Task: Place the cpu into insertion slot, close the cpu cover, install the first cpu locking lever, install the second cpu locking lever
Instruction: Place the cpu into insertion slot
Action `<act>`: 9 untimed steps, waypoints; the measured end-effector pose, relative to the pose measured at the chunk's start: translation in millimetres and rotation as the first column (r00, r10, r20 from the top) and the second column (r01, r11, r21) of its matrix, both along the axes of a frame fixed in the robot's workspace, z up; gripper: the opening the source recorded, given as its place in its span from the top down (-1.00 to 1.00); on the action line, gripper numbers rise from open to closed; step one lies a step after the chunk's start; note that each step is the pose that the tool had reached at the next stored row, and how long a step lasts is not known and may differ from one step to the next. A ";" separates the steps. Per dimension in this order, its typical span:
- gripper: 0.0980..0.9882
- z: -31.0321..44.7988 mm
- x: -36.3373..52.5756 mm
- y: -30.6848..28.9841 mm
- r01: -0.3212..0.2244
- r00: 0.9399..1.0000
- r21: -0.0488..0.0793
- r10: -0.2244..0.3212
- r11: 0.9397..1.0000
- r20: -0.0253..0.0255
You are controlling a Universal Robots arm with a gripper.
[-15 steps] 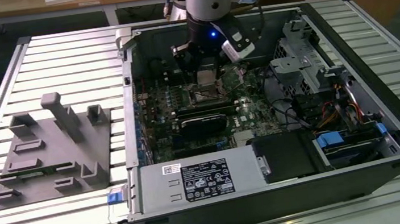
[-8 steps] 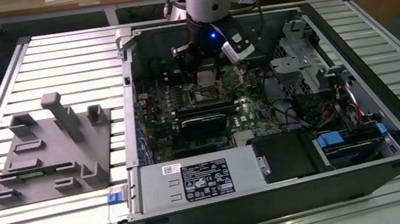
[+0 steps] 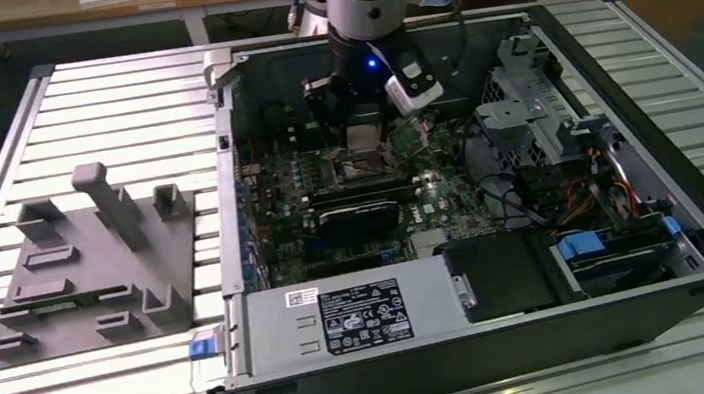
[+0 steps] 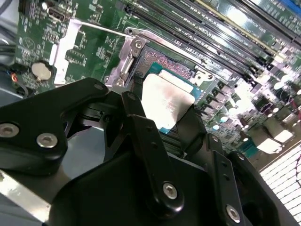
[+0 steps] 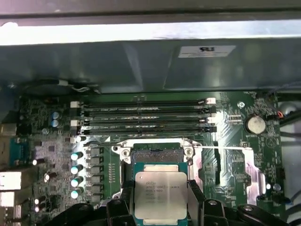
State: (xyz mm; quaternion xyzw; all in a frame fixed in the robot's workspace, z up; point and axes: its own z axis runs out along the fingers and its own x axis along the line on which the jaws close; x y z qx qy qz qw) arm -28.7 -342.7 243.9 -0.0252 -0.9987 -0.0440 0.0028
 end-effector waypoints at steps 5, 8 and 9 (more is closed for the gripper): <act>0.01 -0.6 0.0 0.0 0.070 0.998 0.000 -0.070 0.998 0.000; 0.01 -0.9 0.0 0.0 0.112 0.994 -0.001 -0.112 0.994 0.000; 0.01 -1.0 0.0 0.0 0.127 0.992 -0.001 -0.127 0.992 0.000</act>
